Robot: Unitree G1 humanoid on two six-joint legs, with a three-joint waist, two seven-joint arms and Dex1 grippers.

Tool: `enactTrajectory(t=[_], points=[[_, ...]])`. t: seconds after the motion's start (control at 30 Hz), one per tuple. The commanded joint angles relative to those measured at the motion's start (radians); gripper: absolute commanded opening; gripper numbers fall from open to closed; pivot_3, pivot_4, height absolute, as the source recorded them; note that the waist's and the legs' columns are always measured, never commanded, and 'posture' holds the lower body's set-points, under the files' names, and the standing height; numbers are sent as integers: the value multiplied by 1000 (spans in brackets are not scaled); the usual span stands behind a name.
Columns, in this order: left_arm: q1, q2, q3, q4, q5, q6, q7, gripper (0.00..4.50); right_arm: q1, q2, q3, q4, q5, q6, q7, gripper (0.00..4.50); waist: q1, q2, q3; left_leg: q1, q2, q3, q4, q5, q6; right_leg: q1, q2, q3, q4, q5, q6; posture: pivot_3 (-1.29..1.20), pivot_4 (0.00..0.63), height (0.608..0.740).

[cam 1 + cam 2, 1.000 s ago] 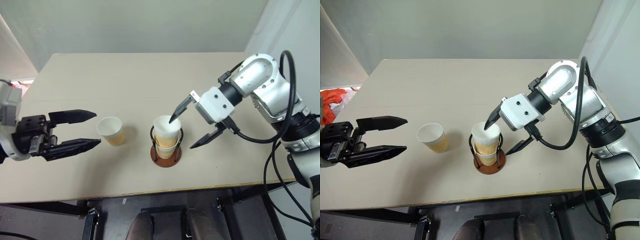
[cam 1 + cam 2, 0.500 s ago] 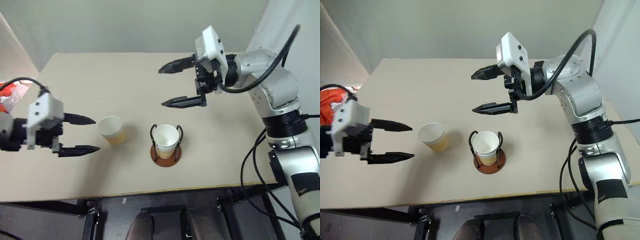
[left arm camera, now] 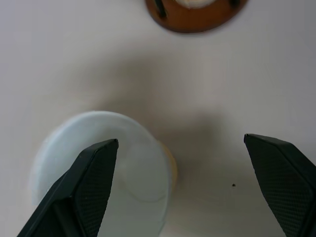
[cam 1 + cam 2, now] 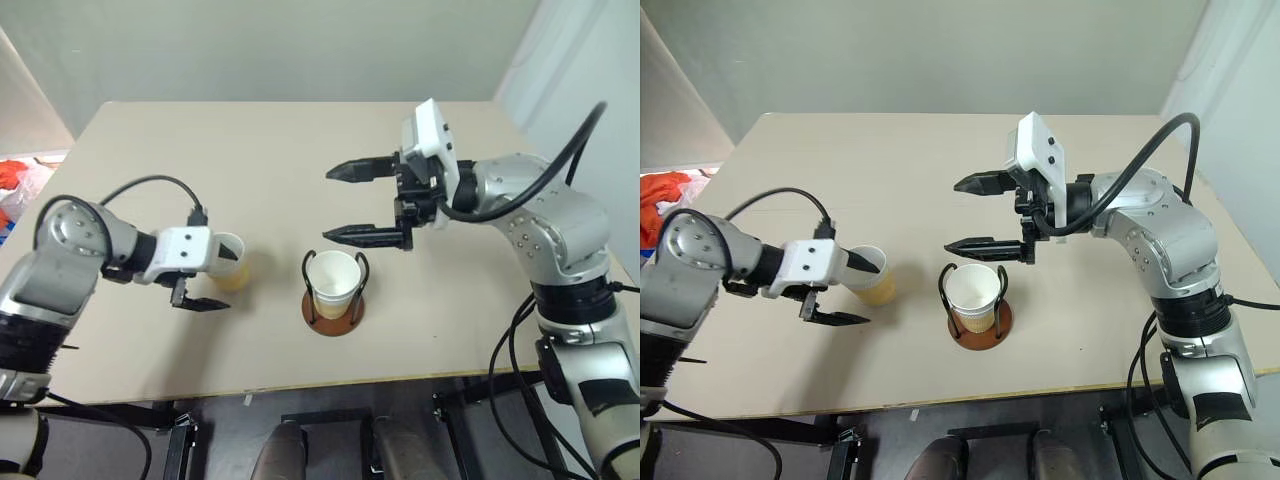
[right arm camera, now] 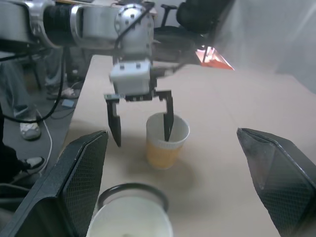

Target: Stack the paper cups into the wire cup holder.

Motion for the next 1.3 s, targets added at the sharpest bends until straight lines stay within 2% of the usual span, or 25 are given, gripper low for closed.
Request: enactTrajectory(t=[0.03,0.37,0.47,0.57,0.73,0.8,0.9,1.0,1.13,1.2,1.3], points=[[-41,-6,12,16,8,-31,-30,3595,19,-20,-58,-80,50,27,-17,4500,1,0,0,0,0,0,0,0,0,0,0,0,0,1,1,0,150,740],[-90,-44,9,29,1,-10,-81,125,40,-36,-79,-125,102,42,-23,4500,1,0,0,0,0,0,4,2,4,2,0,0,0,0,-1,0,150,740],[-87,-43,25,-20,-37,36,-107,49,73,-85,-92,-156,95,1,28,4500,4,0,0,0,0,0,4,3,4,2,0,0,0,0,0,0,150,740],[-119,-45,35,-29,-58,53,-124,49,120,-149,-167,-198,158,2,68,4500,10,0,0,-1,0,0,4,2,4,2,0,0,-1,0,0,0,150,740],[-272,-39,16,7,-146,59,-179,49,348,-291,-364,-219,169,-26,101,4500,26,-5,-3,-3,-1,0,5,2,4,3,-1,0,-2,1,1,0,150,740],[-413,-36,-36,34,-249,70,-179,49,519,-328,-513,-209,158,-72,140,4500,35,-7,-3,-4,-1,1,5,2,4,3,-1,0,-3,1,1,0,150,740],[-594,-56,-112,87,-402,86,-179,49,675,-347,-651,-220,185,-89,148,4500,41,-8,-3,-5,-2,1,7,2,5,3,-3,1,-4,2,4,0,150,740],[-753,-110,-178,124,-570,112,-179,49,675,-354,-748,-274,294,-41,72,4500,31,-7,-3,-4,-5,3,7,3,6,4,-5,3,-5,2,8,0,150,740],[-842,-120,-299,54,-798,96,-179,49,704,-366,-798,-366,365,-14,-11,4500,14,-7,-3,-3,-5,5,7,4,8,9,-3,5,-13,5,17,0,150,740],[-875,-127,-366,53,-836,65,-179,49,730,-367,-812,-388,377,-9,-46,4500,14,-7,-3,-1,-5,4,7,4,8,13,-1,4,-16,4,19,0,150,740],[-922,-142,-502,105,-791,-36,-179,49,772,-366,-839,-409,379,-15,-87,4500,21,-6,-3,-2,-6,2,9,4,9,15,-2,5,-16,3,23,0,150,740]])
